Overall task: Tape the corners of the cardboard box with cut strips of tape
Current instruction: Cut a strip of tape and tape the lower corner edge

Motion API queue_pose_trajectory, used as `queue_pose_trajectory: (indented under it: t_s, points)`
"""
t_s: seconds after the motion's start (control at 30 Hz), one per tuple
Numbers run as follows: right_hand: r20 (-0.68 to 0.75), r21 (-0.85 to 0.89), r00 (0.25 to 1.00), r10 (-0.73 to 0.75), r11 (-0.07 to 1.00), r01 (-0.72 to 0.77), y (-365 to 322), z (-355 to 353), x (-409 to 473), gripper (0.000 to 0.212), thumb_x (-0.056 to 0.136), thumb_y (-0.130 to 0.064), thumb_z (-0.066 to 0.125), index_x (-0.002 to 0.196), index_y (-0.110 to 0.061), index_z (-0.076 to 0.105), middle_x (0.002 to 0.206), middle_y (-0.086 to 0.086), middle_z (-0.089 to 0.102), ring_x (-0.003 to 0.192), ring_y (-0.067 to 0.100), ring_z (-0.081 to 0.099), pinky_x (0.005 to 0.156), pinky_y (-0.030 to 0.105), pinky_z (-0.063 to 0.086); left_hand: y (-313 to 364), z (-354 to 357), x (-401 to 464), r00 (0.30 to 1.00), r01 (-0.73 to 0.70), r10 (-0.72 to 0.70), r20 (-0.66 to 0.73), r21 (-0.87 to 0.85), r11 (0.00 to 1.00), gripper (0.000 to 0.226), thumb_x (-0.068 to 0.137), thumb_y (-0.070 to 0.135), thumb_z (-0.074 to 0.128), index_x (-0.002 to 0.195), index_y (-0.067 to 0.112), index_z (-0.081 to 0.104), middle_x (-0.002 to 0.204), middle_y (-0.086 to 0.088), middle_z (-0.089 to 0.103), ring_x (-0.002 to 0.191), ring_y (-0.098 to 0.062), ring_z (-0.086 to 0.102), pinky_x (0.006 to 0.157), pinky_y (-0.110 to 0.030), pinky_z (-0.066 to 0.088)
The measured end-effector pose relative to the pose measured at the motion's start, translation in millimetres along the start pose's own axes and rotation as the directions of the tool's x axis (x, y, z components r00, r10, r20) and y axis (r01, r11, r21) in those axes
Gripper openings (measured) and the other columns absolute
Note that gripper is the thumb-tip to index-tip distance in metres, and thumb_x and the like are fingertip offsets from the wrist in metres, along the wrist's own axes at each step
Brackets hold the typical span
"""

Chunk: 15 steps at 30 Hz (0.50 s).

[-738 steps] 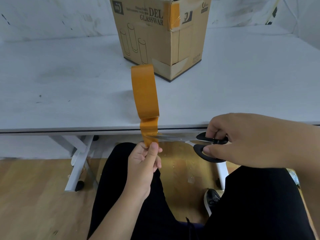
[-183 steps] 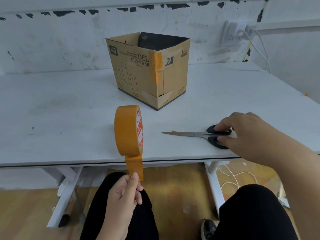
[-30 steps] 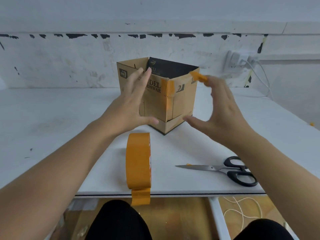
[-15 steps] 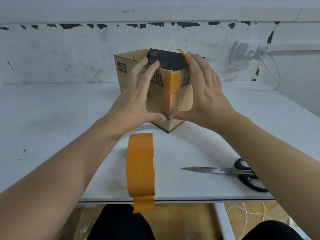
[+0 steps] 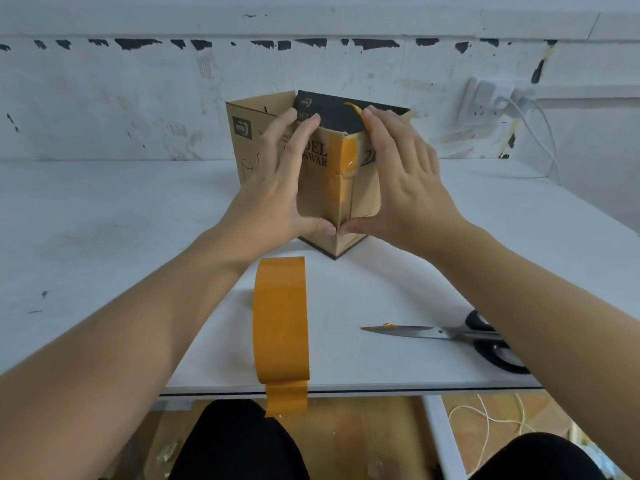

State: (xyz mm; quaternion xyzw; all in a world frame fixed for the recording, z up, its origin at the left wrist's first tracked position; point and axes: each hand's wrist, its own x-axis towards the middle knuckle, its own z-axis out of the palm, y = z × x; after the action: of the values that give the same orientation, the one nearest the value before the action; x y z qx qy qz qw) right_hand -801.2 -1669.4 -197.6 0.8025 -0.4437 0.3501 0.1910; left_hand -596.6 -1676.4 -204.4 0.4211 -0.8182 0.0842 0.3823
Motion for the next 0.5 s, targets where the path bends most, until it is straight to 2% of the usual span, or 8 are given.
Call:
queue_pose_trajectory:
  t_s: [0.13,0.33,0.5]
  points:
    - [-0.021,-0.029,0.999,-0.026,0.999,0.026,-3.2,1.6,1.1,0.135,0.045,-0.073,0.075,0.148,-0.004,0.023,0.151,0.01,0.032,0.142,0.029,0.026,0.111,0.04,0.024,2.5,1.5,2.7,1.0,-0.02,0.02,-0.009,0.014,1.0,0.126,0.051,0.051,0.088,0.147,0.021,0.012,0.151,-0.019,0.011,0.14,-0.032,0.019,0.099,-0.047,0.046]
    - [-0.038,0.0,0.999,-0.005,1.0,0.004,-1.2,0.8,-2.5,0.135,0.042,-0.061,0.084,0.149,-0.006,0.021,0.152,0.009,0.03,0.143,0.027,0.024,0.111,0.037,0.023,-2.5,-4.4,1.9,0.999,-0.023,0.022,0.04,0.014,1.0,0.13,0.053,0.05,0.087,0.15,0.015,0.008,0.153,-0.018,0.007,0.141,-0.029,0.018,0.094,-0.048,0.049]
    - [-0.038,0.014,0.999,-0.01,1.0,0.01,-4.2,4.1,-1.3,0.133,0.047,-0.067,0.08,0.149,-0.004,0.023,0.153,0.011,0.029,0.144,0.03,0.023,0.112,0.042,0.027,0.9,-1.5,3.2,1.0,-0.013,0.013,0.012,0.035,0.999,0.13,0.05,0.049,0.089,0.149,0.014,0.011,0.151,-0.02,0.011,0.139,-0.032,0.022,0.091,-0.046,0.051]
